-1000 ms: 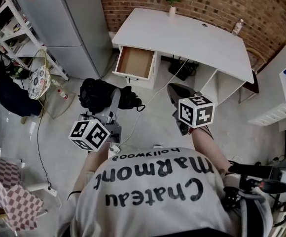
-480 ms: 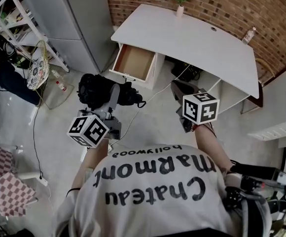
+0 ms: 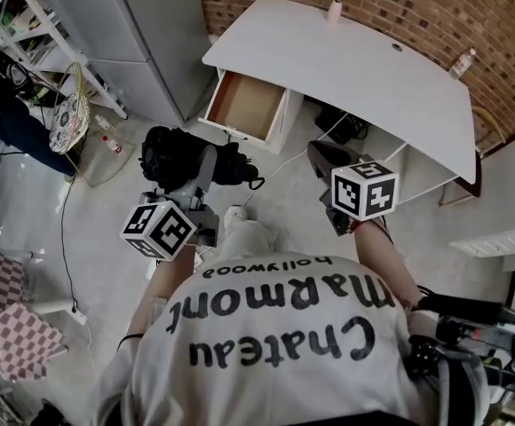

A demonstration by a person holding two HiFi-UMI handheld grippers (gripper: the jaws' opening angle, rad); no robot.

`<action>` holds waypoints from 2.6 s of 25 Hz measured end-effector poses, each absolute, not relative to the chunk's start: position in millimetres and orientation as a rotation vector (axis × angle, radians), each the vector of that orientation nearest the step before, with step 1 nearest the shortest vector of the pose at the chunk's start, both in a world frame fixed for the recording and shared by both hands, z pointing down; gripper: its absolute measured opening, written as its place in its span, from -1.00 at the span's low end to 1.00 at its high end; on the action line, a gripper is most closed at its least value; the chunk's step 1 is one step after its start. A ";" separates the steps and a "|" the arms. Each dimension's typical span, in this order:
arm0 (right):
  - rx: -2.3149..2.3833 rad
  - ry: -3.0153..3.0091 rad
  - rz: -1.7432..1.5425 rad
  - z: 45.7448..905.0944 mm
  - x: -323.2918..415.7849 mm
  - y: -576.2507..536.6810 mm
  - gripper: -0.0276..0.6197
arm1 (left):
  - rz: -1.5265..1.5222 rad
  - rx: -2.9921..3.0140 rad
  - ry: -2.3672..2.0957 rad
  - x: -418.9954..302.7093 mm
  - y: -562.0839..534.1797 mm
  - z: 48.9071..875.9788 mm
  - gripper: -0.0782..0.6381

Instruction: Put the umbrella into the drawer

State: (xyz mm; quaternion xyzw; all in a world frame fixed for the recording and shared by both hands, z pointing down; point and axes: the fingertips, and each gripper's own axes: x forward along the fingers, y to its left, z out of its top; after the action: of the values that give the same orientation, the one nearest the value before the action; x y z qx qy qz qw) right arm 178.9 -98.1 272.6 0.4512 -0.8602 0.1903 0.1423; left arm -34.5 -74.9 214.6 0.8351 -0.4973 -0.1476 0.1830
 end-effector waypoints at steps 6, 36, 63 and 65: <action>1.272 -2.478 0.563 279.2 165.1 -132.8 -0.87 | -0.411 2.367 -1.367 -36.8 -117.2 218.7 -0.04; 1.239 -2.296 0.858 399.6 121.5 -351.6 -0.87 | -0.107 2.332 -1.238 -32.5 -398.7 362.9 -0.04; 1.204 -2.142 1.121 519.1 116.2 -352.7 -0.87 | 0.037 1.940 -1.153 -7.1 -474.6 574.4 -0.04; 1.215 -2.158 1.133 518.7 114.5 -352.3 -0.87 | 0.042 1.935 -1.145 -6.7 -475.3 578.9 -0.04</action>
State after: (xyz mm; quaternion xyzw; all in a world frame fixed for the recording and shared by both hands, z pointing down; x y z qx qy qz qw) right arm 114.5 -352.3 518.7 0.4364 -0.7750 0.4071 0.2076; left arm -6.7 -475.3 578.9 0.7761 -0.4594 0.0168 0.4316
